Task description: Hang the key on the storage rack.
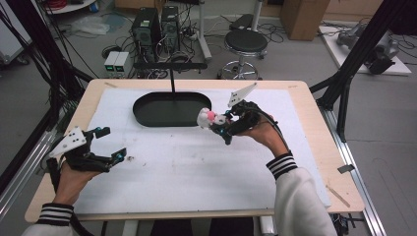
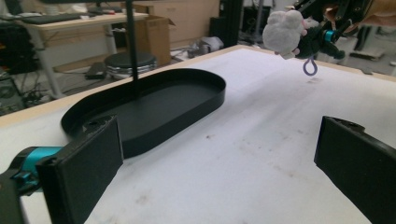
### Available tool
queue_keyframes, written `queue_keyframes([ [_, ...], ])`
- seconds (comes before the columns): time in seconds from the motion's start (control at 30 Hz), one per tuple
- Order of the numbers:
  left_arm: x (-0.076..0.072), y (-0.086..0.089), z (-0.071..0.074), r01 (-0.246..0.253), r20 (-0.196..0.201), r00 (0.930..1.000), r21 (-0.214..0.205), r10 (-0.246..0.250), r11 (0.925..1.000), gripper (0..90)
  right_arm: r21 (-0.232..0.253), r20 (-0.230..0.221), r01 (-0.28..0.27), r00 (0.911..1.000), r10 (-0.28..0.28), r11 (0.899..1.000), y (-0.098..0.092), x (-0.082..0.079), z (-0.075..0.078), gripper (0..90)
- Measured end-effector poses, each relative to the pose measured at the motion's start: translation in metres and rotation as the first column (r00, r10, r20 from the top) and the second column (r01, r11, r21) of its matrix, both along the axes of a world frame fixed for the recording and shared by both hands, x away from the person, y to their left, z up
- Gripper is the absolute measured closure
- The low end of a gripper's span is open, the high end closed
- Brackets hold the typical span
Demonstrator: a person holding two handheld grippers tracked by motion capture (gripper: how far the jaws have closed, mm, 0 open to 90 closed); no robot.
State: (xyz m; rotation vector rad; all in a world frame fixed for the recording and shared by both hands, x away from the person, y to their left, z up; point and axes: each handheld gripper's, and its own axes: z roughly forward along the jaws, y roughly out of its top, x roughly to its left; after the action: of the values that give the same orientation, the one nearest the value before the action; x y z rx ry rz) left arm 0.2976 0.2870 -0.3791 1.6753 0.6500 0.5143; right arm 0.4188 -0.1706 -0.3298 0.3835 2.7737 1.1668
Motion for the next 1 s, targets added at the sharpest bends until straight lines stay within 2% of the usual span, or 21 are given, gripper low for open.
queue_keyframes([
  [0.1, 0.006, -0.011, 0.015, 0.068, 0.014, 0.9976, 0.039, -0.068, 0.997, 1.7, 0.008, 0.017, -0.033, 0.9993, 0.033, 0.999, 0.0, -0.009, 0.006, 44.9],
  [0.23, 0.016, -0.028, 0.033, 0.154, 0.012, 0.9878, 0.077, -0.155, 0.9852, 1.7, 0.009, 0.026, -0.06, 0.9979, 0.059, 0.998, 0.001, -0.015, 0.008, 44.9],
  [0.33, 0.023, -0.041, 0.043, 0.223, -0.007, 0.9747, 0.097, -0.224, 0.9699, 1.7, 0.011, 0.032, -0.078, 0.9964, 0.078, 0.997, 0.003, -0.019, 0.01, 44.8],
  [0.37, 0.026, -0.047, 0.046, 0.247, -0.017, 0.9689, 0.111, -0.247, 0.9626, 1.7, 0.016, 0.036, -0.088, 0.9955, 0.087, 0.996, 0.004, -0.02, 0.01, 44.8],
  [0.47, 0.032, -0.059, 0.051, 0.27, -0.027, 0.9628, 0.148, -0.269, 0.9514, 1.7, 0.024, 0.04, -0.112, 0.993, 0.111, 0.993, 0.006, -0.025, 0.011, 44.8],
  [0.57, 0.039, -0.072, 0.057, 0.301, -0.041, 0.9537, 0.152, -0.298, 0.9415, 1.7, 0.022, 0.045, -0.139, 0.9894, 0.138, 0.99, 0.011, -0.031, 0.012, 44.8],
  [0.63, 0.043, -0.079, 0.06, 0.313, -0.056, 0.9498, 0.171, -0.308, 0.9342, 1.7, 0.022, 0.046, -0.143, 0.9888, 0.142, 0.989, 0.011, -0.032, 0.012, 44.9],
  [0.77, 0.048, -0.096, 0.065, 0.361, -0.074, 0.9327, 0.192, -0.353, 0.9127, 1.7, 0.018, 0.049, -0.158, 0.9863, 0.157, 0.987, 0.014, -0.036, 0.012, 44.9],
  [0.8, 0.049, -0.1, 0.066, 0.375, -0.081, 0.9271, 0.204, -0.366, 0.9044, 1.7, 0.017, 0.047, -0.164, 0.9856, 0.163, 0.986, 0.015, -0.037, 0.012, 44.9],
  [0.83, 0.051, -0.109, 0.067, 0.394, -0.091, 0.919, 0.225, -0.384, 0.8911, 1.7, 0.02, 0.049, -0.17, 0.9845, 0.169, 0.985, 0.016, -0.038, 0.013, 44.9],
  [0.87, 0.051, -0.109, 0.067, 0.394, -0.091, 0.919, 0.225, -0.384, 0.8911, 1.7, 0.02, 0.049, -0.17, 0.9845, 0.169, 0.985, 0.016, -0.038, 0.013, 44.9],
  [0.97, 0.053, -0.12, 0.07, 0.423, -0.112, 0.9063, 0.253, -0.407, 0.8702, 1.7, 0.022, 0.049, -0.18, 0.9827, 0.179, 0.983, 0.018, -0.041, 0.012, 44.9],
  [1.0, 0.054, -0.123, 0.07, 0.427, -0.116, 0.9043, 0.253, -0.411, 0.868, 1.7, 0.021, 0.046, -0.183, 0.9822, 0.182, 0.983, 0.019, -0.041, 0.012, 44.8],
])
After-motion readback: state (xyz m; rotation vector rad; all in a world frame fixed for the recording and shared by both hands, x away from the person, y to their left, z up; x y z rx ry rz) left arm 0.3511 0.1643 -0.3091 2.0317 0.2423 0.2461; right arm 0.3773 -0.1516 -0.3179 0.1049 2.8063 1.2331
